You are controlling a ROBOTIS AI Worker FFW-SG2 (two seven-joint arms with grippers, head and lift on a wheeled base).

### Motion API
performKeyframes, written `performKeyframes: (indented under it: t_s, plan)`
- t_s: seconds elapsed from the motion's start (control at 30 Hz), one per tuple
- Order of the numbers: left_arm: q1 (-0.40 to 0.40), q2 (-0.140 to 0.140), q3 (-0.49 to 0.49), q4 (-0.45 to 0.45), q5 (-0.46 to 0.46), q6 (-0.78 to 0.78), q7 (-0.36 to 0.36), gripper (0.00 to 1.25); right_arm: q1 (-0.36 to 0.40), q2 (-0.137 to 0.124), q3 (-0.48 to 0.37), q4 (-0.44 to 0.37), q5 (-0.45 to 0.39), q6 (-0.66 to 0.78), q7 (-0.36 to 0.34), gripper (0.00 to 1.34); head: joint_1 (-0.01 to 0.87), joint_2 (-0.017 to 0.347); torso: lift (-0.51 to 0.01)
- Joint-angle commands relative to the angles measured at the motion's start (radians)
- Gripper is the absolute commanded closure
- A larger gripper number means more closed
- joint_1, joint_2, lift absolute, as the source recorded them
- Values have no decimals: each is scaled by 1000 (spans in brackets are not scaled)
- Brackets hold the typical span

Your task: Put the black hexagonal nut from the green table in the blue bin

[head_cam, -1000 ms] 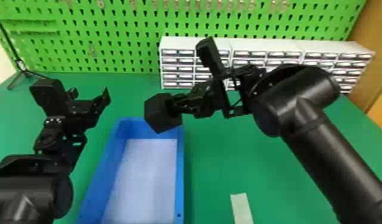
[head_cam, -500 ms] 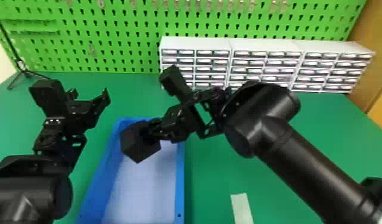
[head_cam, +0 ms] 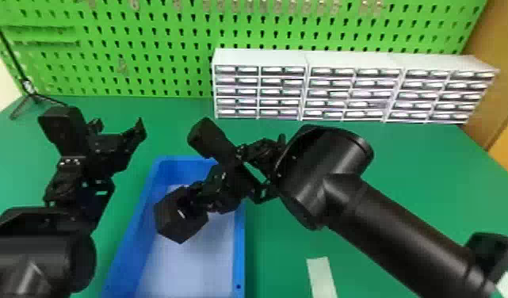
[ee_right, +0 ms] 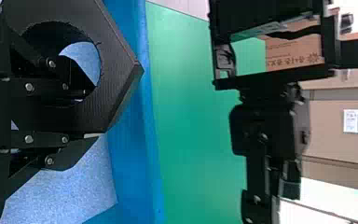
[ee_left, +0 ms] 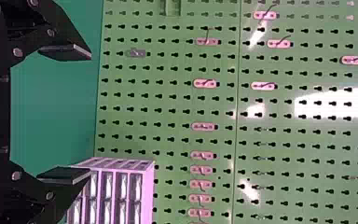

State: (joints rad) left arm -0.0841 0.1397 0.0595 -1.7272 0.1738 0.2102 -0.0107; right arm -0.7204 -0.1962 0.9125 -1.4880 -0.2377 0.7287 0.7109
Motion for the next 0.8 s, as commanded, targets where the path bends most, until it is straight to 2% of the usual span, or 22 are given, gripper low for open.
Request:
performKeyframes:
  t_s: [0.0, 0.33, 0.37, 0.5, 0.53, 0.63, 0.77]
  plan:
    - [0, 0, 0, 0, 3, 0, 0, 377, 1, 0, 9, 3, 2, 0, -1, 1018, 686, 28, -96]
    - [0, 0, 0, -2, 3, 0, 0, 380, 1, -3, 6, 3, 2, -3, -1, 1013, 686, 28, -96]
    - [0, 0, 2, -2, 3, 0, 0, 380, 1, -3, 6, 3, 3, -3, -1, 989, 686, 28, -96]
    - [0, 0, 2, 0, 3, 0, 0, 380, -1, -6, 11, 3, 23, -6, -1, 641, 686, 28, -96]
    - [0, 0, 2, -2, 3, 0, 0, 380, -1, -6, 11, 3, 26, -6, -1, 595, 686, 28, -96]
    - [0, 1, 2, 0, 3, 0, 0, 380, -1, -6, 11, 3, 40, -6, -1, 502, 686, 28, -96]
    - [1, 0, 2, -2, 3, 0, 0, 380, -2, -8, 6, 3, 44, -6, -1, 481, 686, 28, -96]
